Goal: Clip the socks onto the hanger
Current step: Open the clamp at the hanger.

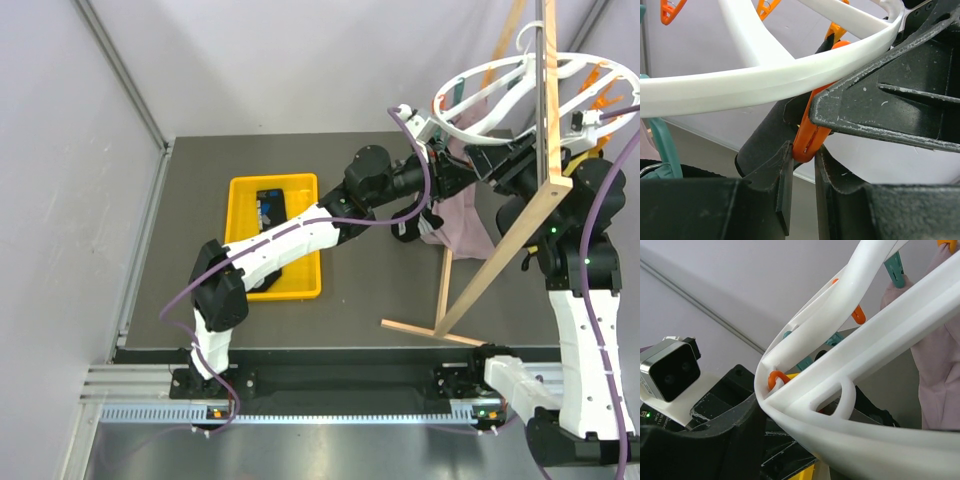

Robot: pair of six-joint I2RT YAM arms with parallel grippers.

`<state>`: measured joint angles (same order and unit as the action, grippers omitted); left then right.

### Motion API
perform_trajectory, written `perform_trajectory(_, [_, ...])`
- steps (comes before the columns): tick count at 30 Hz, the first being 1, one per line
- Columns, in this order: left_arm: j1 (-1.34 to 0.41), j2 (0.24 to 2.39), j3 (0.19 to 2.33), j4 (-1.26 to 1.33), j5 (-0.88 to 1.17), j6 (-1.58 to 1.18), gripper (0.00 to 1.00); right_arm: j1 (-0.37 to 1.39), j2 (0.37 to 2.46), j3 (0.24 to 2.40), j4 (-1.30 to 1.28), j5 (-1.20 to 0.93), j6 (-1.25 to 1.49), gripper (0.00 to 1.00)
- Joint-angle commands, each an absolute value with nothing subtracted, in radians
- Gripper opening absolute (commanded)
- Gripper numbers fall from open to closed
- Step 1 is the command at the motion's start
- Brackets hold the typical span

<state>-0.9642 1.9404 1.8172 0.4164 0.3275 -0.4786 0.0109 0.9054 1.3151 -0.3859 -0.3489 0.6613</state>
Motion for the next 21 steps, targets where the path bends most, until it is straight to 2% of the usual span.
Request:
perform_trajectory(1, [-0.965, 1.931, 1.871, 0.471, 0.322, -0.505, 0.0, 0.008, 0.89, 1.308, -0.434, -0.38, 0.661, 0.01])
perform_trajectory(4, [-0.966, 1.924, 1.882, 0.436, 0.319, -0.489, 0.0, 0.008, 0.89, 1.319, -0.449, -0.37, 0.64, 0.07])
perform_trajectory(5, [-0.966, 1.919, 1.885, 0.404, 0.315, -0.485, 0.0, 0.009, 0.896, 1.327, -0.468, -0.365, 0.629, 0.2])
perform_trajectory(8, [-0.966, 1.91, 1.899, 0.326, 0.281, -0.474, 0.0, 0.009, 0.925, 1.377, -0.533, -0.348, 0.553, 0.41])
perform_trajectory(19, [-0.98, 1.913, 1.919, 0.226, 0.186, -0.465, 0.0, 0.008, 0.976, 1.523, -0.695, -0.288, 0.408, 0.46])
perform_trajectory(21, [-0.985, 1.916, 1.927, 0.213, 0.176, -0.454, 0.0, 0.008, 0.979, 1.537, -0.707, -0.284, 0.382, 0.57])
